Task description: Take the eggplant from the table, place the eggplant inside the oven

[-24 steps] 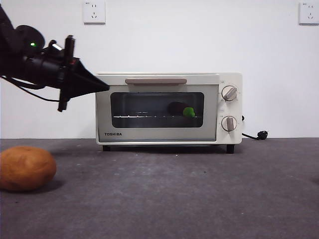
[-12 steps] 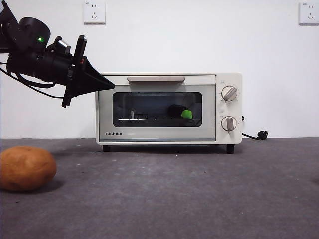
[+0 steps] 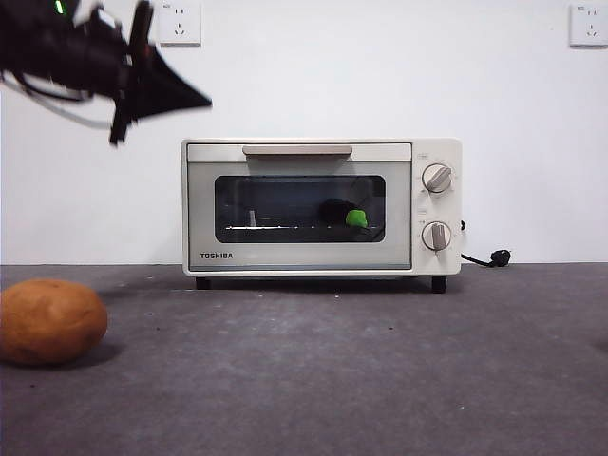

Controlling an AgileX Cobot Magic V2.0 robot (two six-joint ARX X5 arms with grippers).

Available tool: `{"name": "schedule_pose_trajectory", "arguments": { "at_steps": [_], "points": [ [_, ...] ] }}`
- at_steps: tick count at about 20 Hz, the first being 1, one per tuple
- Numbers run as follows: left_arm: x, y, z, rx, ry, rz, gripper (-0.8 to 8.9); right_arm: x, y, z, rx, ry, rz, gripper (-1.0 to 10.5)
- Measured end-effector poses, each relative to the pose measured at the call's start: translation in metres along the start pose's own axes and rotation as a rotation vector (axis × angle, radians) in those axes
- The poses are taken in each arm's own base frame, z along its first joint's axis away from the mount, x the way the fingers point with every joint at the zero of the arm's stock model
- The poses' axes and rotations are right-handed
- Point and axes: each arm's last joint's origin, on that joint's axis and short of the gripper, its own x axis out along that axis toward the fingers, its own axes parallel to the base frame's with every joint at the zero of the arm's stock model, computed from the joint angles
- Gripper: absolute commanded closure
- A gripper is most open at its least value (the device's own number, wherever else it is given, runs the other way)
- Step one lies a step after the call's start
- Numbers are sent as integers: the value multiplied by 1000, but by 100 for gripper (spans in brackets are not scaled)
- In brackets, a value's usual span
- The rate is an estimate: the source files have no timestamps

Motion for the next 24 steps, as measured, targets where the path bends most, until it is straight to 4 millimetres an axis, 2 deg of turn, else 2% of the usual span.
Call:
{"name": "schedule_pose_trajectory", "arguments": {
  "at_steps": [6,11,18,24],
  "points": [
    [-34,-58,18,60,-92,108,820,0,0,0,0,0,0,958],
    [-72,-113,19,132,-176,288,820,0,0,0,0,0,0,957],
    [-127,-183,-1,265,-252,568,820,0,0,0,0,0,0,946],
    [-165,-229,-28,354,-275,697,820,0,0,0,0,0,0,946]
  ]
}}
